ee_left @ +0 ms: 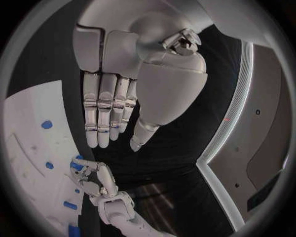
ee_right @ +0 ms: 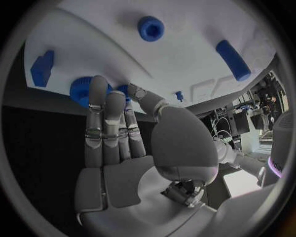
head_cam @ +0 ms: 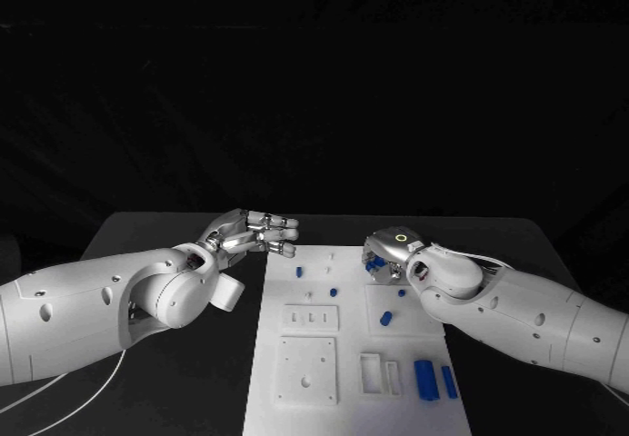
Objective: Assemble the parts on the task board
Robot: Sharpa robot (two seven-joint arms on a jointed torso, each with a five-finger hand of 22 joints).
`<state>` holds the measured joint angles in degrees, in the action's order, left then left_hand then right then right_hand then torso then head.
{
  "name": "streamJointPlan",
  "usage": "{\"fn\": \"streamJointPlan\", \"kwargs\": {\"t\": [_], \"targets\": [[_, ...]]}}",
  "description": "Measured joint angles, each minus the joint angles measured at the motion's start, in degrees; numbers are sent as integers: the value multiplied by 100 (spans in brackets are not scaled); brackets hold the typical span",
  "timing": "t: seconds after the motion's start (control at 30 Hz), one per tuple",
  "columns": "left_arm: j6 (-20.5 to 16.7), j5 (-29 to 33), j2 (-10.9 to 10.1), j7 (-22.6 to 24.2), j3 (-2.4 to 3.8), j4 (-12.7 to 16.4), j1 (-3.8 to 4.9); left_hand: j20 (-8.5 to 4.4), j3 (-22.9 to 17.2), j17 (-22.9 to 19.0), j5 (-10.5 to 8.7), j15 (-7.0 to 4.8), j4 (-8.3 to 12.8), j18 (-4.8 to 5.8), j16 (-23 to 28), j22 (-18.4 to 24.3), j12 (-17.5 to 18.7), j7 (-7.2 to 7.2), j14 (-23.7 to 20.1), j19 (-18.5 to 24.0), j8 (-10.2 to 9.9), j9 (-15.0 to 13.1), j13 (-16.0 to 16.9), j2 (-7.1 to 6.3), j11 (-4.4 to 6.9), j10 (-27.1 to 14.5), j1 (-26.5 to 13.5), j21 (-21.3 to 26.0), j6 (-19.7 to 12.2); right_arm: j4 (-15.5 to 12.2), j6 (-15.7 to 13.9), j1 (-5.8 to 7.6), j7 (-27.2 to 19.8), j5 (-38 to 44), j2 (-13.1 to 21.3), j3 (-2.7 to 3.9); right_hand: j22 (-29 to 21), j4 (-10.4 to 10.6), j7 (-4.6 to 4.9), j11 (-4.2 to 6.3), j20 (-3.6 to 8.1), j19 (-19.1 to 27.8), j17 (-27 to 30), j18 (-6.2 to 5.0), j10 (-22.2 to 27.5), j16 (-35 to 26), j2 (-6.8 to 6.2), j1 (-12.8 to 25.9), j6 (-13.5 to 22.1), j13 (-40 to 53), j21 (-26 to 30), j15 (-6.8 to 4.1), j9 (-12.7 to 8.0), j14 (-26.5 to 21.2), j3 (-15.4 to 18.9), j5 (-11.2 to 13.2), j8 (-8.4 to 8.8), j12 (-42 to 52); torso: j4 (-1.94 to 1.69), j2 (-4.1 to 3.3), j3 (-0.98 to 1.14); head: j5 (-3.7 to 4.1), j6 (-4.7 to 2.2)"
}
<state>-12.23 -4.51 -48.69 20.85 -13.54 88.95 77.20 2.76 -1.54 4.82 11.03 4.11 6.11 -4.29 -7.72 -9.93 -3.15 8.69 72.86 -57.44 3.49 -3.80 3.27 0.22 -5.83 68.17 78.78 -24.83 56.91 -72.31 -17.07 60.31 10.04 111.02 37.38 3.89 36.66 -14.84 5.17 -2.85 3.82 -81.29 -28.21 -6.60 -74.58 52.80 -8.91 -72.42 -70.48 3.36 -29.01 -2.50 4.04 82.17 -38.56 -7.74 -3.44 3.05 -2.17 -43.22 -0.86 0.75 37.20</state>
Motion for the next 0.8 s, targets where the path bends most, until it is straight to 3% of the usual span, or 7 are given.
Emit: {"fn": "streamJointPlan", "kwargs": {"t": [0.2,0.8], "targets": [[0,-1,-1,0,-1,-8,0,0,0,0,0,0,0,0,0,0,0,0,0,0,0,0,0,0,0,0,0,0,0,-17,-118,-7,-3,32,6,-4,98,-3,-41,-70,50,-8,-13,54,-71,0,100,-46,-151,0,0,-28,16,13,-219,381,1,15,-2,-7,0,1,3],[2,1,42,-10,-2,-65,0,0,0,0,0,0,0,0,0,20,0,-21,0,0,0,0,0,0,0,0,0,0,-21,-204,-898,-5,350,57,-225,14,386,37,-79,-72,72,-11,-52,98,-72,-23,109,-57,-189,0,62,-58,14,22,-336,403,2,12,-23,-20,-7,14,-99]]}}
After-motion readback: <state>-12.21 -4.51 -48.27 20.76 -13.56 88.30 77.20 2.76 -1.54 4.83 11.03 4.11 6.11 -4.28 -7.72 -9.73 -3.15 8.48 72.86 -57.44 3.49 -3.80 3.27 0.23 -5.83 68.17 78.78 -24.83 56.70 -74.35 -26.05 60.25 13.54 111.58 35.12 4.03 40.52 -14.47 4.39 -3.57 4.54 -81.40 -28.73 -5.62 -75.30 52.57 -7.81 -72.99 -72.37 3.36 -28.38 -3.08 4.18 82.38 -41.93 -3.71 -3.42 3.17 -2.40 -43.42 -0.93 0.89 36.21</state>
